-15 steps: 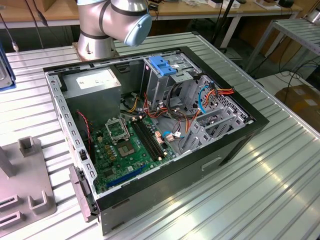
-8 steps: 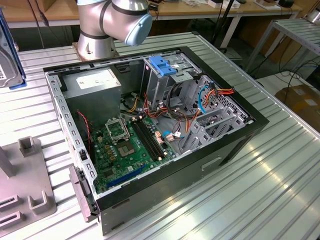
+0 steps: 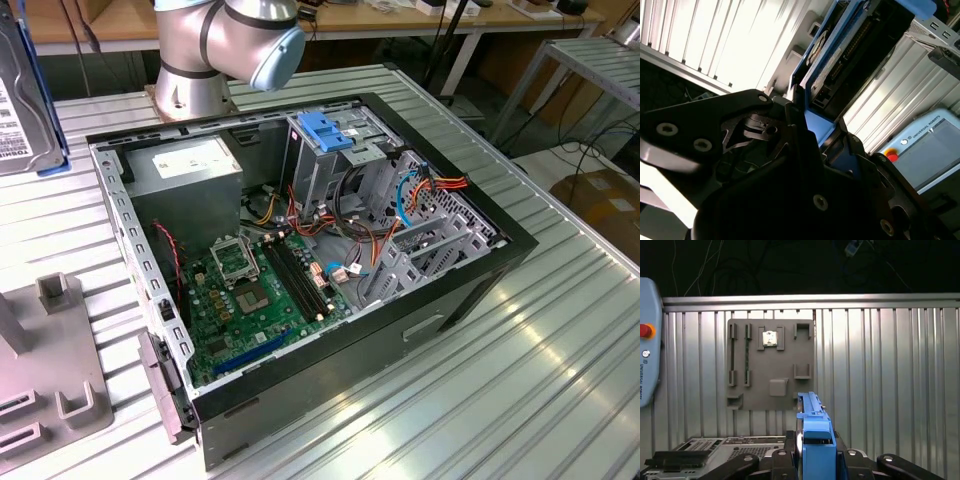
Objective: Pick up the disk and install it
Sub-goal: 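Pick up the disk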
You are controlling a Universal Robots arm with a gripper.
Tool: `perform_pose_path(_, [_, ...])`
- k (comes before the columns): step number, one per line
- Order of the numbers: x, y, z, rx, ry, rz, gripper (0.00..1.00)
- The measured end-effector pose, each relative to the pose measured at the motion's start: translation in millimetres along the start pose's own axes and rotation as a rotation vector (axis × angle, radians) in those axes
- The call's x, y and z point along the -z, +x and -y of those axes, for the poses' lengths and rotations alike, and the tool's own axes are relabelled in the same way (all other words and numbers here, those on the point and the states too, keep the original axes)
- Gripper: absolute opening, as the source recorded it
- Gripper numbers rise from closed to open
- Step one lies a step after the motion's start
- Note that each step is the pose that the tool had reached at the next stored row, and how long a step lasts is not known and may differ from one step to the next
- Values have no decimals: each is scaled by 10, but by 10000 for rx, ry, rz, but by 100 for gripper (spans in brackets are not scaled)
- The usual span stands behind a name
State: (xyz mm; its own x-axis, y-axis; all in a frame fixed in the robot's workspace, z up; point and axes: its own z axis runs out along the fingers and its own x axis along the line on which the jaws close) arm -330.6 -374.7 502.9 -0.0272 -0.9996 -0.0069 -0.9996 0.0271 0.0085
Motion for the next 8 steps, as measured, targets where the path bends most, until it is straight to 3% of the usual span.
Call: perform_pose_path(8, [-12,-5,187,-1,0,0,37])
